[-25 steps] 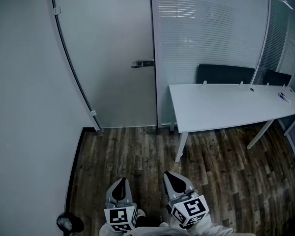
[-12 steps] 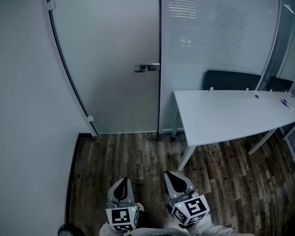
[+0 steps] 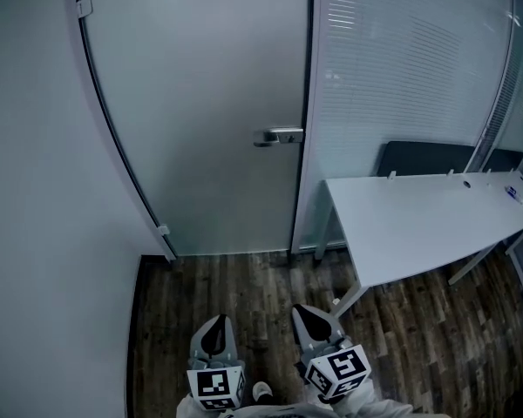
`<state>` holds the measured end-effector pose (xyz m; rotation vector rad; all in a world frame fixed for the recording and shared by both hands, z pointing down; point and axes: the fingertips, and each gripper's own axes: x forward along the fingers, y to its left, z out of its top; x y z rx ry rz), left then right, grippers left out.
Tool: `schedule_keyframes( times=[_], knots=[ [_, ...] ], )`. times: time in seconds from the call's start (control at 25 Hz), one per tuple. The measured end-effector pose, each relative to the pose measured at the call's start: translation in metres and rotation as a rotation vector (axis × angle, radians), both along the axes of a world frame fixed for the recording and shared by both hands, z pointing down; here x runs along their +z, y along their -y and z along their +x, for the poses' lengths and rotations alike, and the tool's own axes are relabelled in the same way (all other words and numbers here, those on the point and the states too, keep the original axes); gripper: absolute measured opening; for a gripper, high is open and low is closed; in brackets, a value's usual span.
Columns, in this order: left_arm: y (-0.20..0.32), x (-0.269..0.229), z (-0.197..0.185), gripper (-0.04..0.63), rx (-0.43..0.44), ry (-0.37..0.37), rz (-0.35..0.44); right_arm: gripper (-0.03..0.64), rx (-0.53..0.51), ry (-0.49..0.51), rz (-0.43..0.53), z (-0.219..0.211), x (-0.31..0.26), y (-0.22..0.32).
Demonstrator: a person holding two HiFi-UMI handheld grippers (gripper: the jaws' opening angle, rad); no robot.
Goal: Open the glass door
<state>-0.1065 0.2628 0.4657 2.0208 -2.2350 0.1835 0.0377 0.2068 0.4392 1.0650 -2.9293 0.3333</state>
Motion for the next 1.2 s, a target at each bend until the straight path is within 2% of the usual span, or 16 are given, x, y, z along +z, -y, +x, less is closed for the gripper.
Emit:
schedule_keyframes(
  times=[0.2,0.36,0.72,1.0,1.2],
  knots=[
    [0.032,0.003,-0.037,0.002,0.037,-0.013,0.002,0.005,0.035,-0.01,0.0,-0.034,0.003,0.033],
    [0.058,0.005,-0.056,0.002,0.06,-0.02,-0.002,0.005,0.077,-0.02,-0.008,-0.045,0.004,0.054],
    [0.119,0.026,-0.054,0.002,0.127,-0.052,-0.026,0.005,0.158,-0.051,-0.057,-0.036,0.029,0.107],
    [0.198,0.025,-0.069,0.002,0.107,-0.044,-0.042,0.005,0.123,-0.057,-0.082,-0.056,0.044,0.188],
    [0.269,0.028,-0.086,0.002,0.083,-0.02,-0.045,0.005,0.109,-0.068,-0.049,-0.072,0.037,0.266]
  ],
)
